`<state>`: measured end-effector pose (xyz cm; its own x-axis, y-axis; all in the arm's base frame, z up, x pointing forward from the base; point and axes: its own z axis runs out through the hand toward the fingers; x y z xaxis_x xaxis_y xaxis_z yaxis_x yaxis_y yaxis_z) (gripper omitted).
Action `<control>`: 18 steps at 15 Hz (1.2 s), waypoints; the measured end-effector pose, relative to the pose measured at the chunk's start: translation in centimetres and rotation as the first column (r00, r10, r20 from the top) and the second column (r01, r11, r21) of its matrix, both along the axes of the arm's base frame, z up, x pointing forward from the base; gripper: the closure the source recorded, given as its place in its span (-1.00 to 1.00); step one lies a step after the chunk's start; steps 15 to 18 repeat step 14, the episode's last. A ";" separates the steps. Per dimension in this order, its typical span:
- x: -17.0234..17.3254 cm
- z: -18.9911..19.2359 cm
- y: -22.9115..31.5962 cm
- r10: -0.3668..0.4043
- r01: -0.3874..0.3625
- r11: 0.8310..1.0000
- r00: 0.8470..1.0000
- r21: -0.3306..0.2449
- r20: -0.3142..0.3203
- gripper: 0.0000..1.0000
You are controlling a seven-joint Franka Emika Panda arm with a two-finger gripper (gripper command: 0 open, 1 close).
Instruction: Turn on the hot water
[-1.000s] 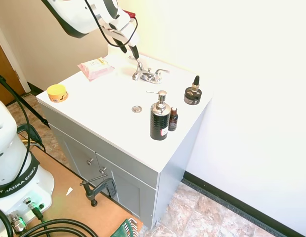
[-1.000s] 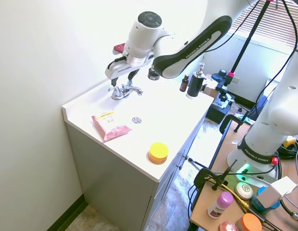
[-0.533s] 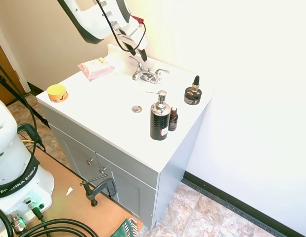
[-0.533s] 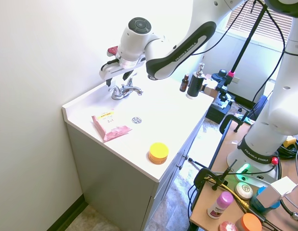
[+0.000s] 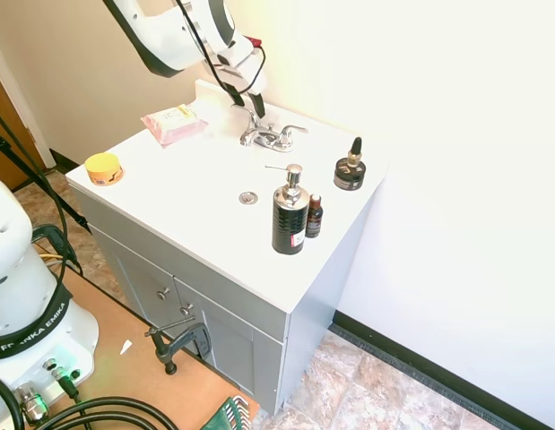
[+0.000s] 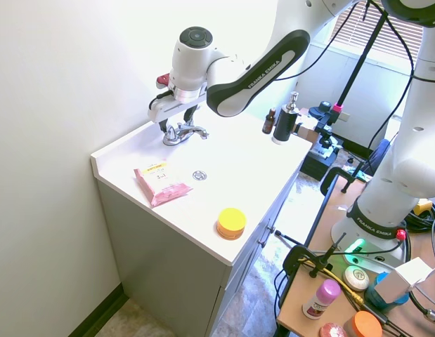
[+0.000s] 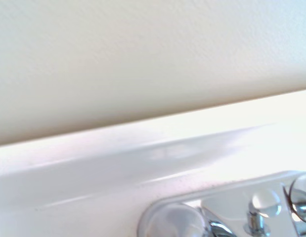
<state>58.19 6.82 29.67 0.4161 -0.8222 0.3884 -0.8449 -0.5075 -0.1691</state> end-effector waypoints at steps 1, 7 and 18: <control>-0.3 0.1 -0.2 0.000 0.000 1.000 1.000 -0.014 -0.025 -1.00; -1.9 0.8 -1.4 -0.013 0.005 0.997 0.995 -0.083 -0.095 -1.00; -6.8 3.7 0.4 0.020 0.003 0.993 0.982 0.121 -0.190 -1.00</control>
